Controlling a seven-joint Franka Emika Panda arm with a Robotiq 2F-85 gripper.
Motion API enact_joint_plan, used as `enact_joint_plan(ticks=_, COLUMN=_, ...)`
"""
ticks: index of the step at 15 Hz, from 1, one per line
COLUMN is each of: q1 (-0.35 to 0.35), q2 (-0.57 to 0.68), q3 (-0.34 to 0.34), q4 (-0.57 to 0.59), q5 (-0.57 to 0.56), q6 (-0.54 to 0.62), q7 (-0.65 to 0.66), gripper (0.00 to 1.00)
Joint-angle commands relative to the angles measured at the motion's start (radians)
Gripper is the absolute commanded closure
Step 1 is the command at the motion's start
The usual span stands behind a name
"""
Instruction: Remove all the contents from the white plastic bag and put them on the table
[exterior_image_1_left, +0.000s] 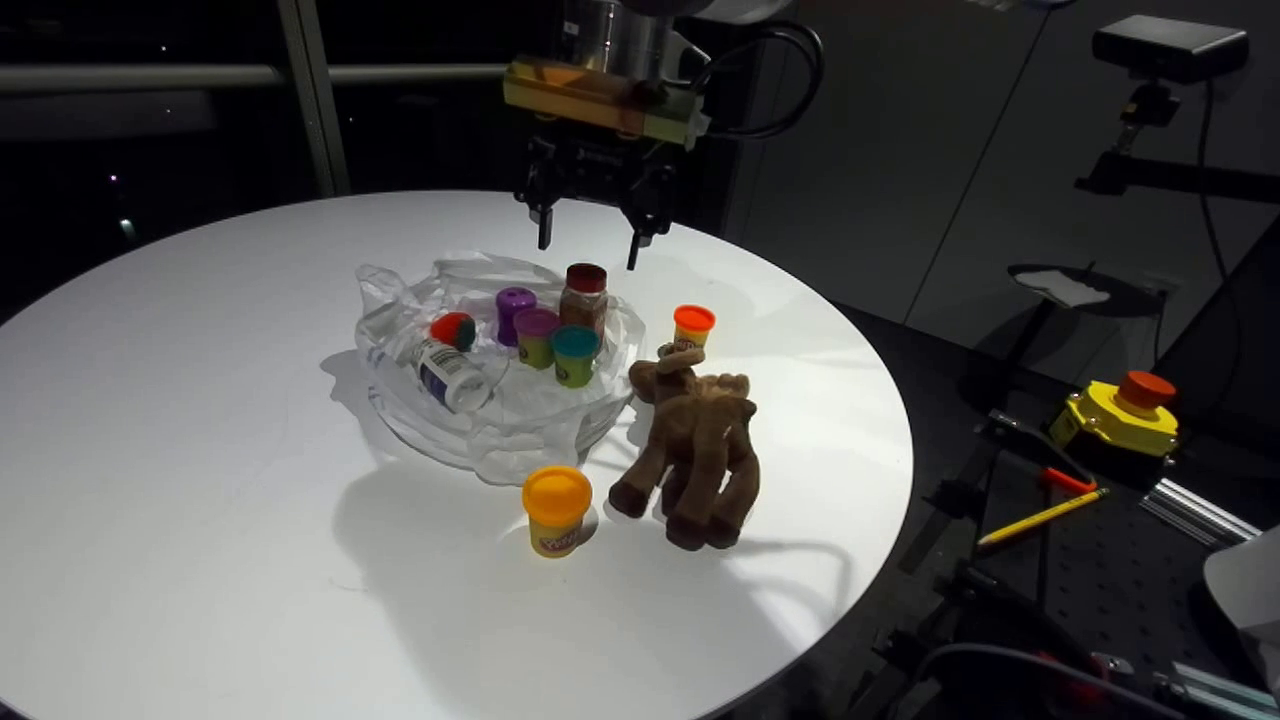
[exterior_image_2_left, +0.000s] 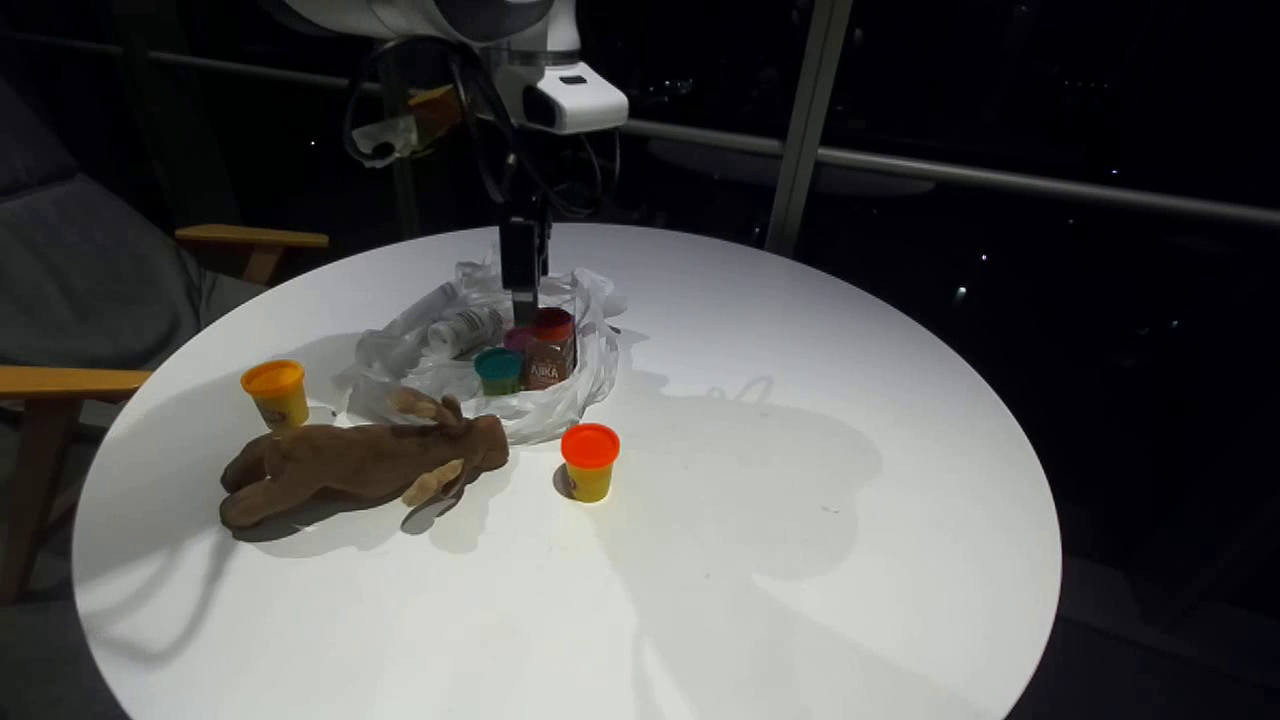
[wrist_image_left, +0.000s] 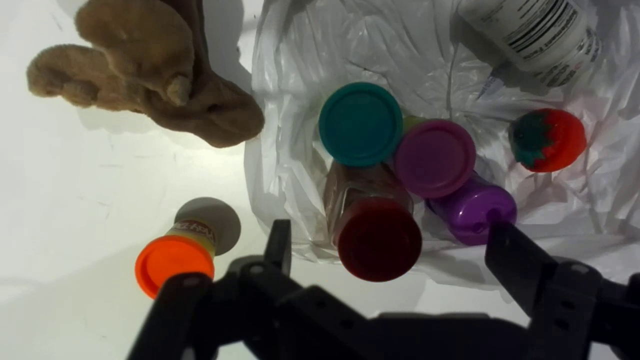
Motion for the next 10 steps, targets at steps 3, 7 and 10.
enact_joint_plan(ticks=3, q1=-0.038, q2=0.066, q3=0.009, q4=0.073, q5=0.009, q6=-0.014, q7=-0.015, gripper=0.0)
enact_joint_plan(ticks=7, q1=-0.059, q2=0.084, q3=0.022, q4=0.09, q5=0.028, q6=-0.015, q7=-0.033, gripper=0.0)
enact_joint_plan(ticks=10, q1=-0.071, q2=0.086, q3=0.027, q4=0.094, q5=0.047, q6=-0.019, q7=-0.046, gripper=0.34)
